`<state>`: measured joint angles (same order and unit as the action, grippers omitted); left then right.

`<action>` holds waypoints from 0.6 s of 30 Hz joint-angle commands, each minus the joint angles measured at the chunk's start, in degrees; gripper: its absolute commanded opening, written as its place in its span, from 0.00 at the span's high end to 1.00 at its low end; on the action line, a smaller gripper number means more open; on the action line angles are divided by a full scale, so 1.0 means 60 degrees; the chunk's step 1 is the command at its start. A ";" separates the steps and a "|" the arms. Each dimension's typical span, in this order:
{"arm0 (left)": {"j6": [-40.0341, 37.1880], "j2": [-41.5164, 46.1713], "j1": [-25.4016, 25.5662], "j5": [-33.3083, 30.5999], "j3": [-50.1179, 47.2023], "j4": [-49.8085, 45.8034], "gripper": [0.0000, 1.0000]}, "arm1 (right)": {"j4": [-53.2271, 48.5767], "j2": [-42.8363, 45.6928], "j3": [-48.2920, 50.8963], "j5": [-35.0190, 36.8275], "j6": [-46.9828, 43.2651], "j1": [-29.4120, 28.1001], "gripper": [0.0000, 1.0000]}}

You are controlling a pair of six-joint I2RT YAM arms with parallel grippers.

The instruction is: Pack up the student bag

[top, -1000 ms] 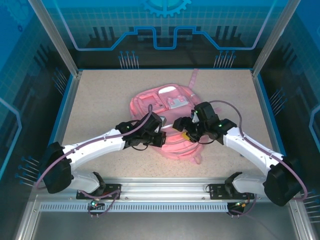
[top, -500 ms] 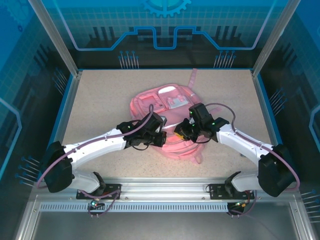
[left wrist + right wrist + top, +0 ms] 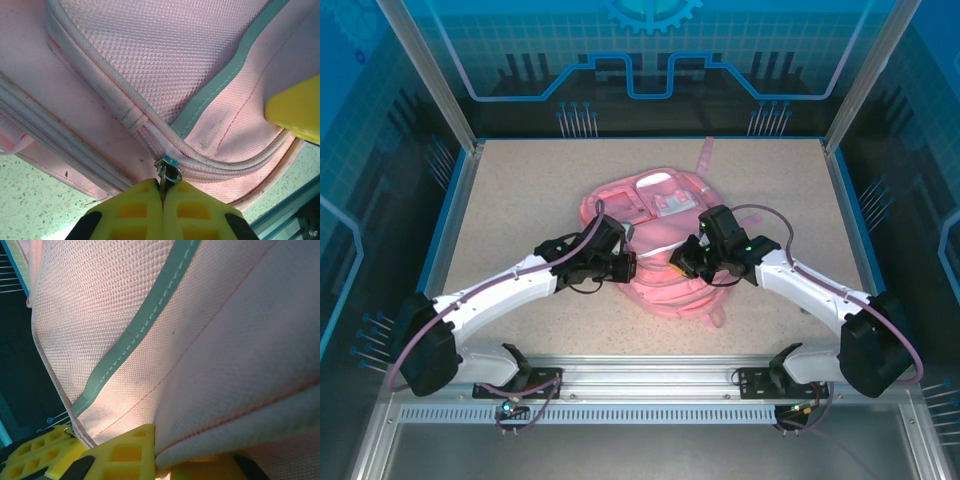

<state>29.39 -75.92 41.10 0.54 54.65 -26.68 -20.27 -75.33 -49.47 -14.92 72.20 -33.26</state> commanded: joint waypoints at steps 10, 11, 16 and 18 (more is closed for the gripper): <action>-0.0376 -0.0265 -0.0958 -0.1458 0.0346 -0.0602 1.00 | 0.0051 -0.1813 -0.1371 -0.0397 -0.1590 -0.1046 0.86; -0.0356 -0.0138 -0.1066 -0.1509 0.0236 -0.0658 1.00 | 0.0041 -0.1911 -0.1513 -0.0468 -0.1721 -0.1120 0.83; -0.0213 0.0402 -0.1357 -0.1565 -0.0071 -0.0861 0.61 | -0.0296 -0.1691 -0.1666 -0.0192 -0.2292 -0.1242 0.51; -0.0131 0.0610 -0.1360 -0.1569 -0.0071 -0.0951 0.46 | -0.0823 -0.1467 -0.1826 0.0183 -0.2800 -0.1237 0.40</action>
<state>28.49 -75.02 33.39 -6.63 54.52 -31.14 -20.67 -86.04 -58.59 -15.07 60.60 -40.16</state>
